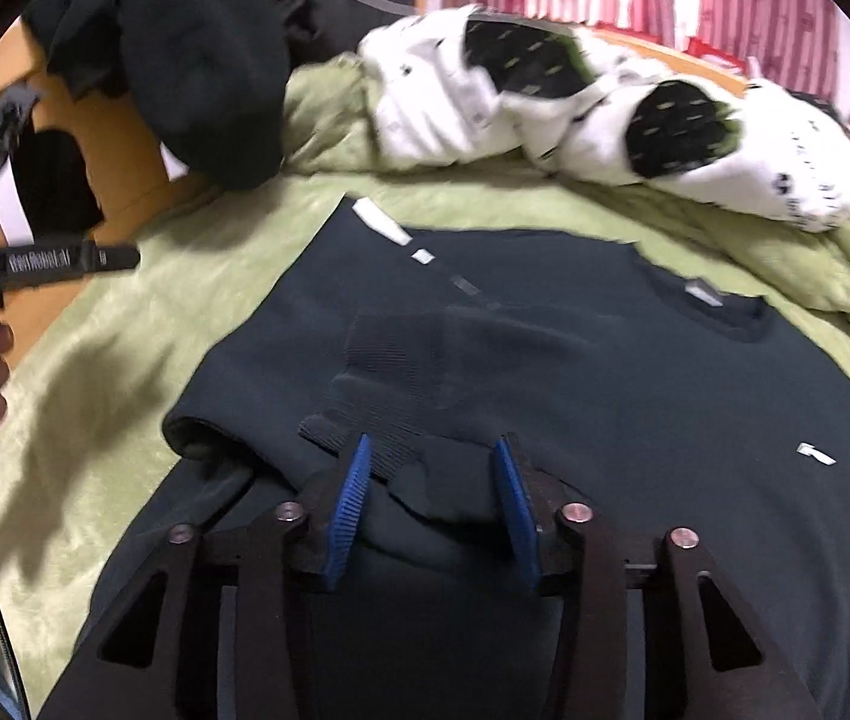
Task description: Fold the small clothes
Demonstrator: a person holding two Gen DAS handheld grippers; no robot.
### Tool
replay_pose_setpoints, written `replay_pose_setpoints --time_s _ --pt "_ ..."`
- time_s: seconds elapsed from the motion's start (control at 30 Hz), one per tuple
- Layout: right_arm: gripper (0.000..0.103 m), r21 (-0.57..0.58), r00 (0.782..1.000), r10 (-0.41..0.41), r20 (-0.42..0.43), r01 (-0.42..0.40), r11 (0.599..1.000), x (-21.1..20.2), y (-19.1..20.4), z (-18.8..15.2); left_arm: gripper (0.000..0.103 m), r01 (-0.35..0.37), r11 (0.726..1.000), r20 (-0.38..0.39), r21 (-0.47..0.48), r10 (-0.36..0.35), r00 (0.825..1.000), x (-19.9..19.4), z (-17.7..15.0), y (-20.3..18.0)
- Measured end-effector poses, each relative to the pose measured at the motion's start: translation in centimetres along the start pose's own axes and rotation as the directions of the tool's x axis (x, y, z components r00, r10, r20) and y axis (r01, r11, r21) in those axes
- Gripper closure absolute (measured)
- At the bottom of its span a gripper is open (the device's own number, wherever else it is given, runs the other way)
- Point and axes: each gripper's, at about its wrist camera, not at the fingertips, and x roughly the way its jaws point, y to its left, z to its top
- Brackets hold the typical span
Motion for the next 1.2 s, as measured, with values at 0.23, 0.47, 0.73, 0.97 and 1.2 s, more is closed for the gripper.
replay_pose_setpoints --time_s 0.23,0.47,0.73,0.97,1.2 --pt "0.044 -0.062 0.995 -0.023 -0.095 0.018 0.998 4.7 1.4 -1.1 0.029 0.012 1.000 -0.015 -0.014 -0.013 1.000 1.0 -0.2 0.5" --pt "0.088 -0.009 0.995 -0.070 -0.071 0.070 0.998 5.5 0.8 0.0 0.029 0.024 0.999 -0.008 0.021 -0.024 1.000 0.4 -0.5 -0.7" --pt "0.088 0.153 0.984 -0.170 0.058 0.160 0.975 -2.3 -6.7 0.5 0.029 0.020 0.997 0.023 0.076 -0.022 0.999 -1.7 -0.9 -3.9" --pt "0.088 0.288 0.967 -0.236 0.100 0.199 0.937 -9.0 -15.8 -0.9 0.029 0.026 0.995 0.042 0.092 -0.030 0.999 -3.1 -1.5 -6.3" --pt "0.088 0.390 0.959 -0.272 0.075 0.223 0.894 -10.4 -21.0 -4.3 0.029 0.002 0.988 0.028 0.153 -0.007 1.000 -2.9 -2.7 -8.9"
